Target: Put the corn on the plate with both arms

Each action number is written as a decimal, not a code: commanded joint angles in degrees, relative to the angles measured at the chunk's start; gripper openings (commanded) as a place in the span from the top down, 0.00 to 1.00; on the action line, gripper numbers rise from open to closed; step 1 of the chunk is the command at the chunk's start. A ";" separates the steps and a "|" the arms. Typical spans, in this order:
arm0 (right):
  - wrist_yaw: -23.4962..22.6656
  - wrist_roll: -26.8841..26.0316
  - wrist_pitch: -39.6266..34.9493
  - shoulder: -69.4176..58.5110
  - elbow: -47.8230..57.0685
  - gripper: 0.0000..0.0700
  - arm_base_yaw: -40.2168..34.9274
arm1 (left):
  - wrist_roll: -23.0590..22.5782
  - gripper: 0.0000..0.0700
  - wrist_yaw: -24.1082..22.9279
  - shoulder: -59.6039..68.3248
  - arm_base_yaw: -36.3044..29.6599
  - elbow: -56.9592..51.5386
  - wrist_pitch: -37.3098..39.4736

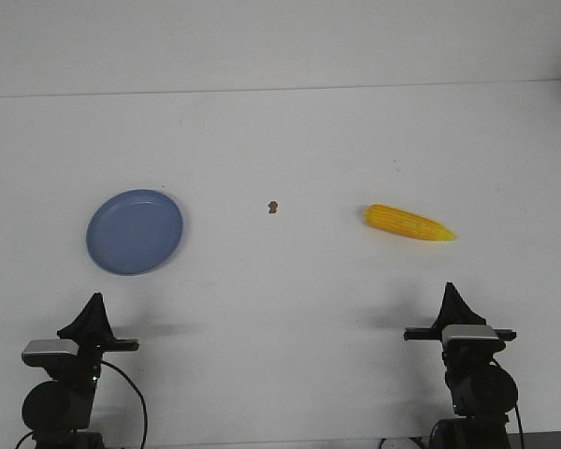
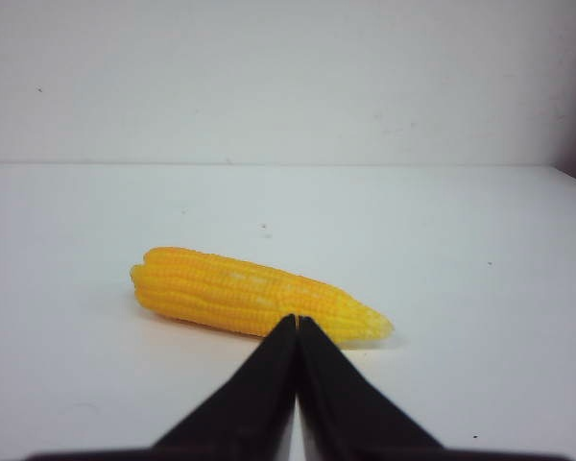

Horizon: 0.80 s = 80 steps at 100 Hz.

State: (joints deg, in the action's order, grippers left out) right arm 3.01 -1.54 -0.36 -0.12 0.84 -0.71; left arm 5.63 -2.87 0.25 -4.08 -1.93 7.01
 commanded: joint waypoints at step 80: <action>0.17 -0.22 6.54 0.04 -0.11 1.00 0.04 | 0.00 0.98 0.07 -0.07 0.04 0.20 0.83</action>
State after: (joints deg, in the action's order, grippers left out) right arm 3.07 -1.48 3.22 -0.12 0.84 -0.71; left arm 5.65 -2.87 0.25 -4.08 -1.96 7.01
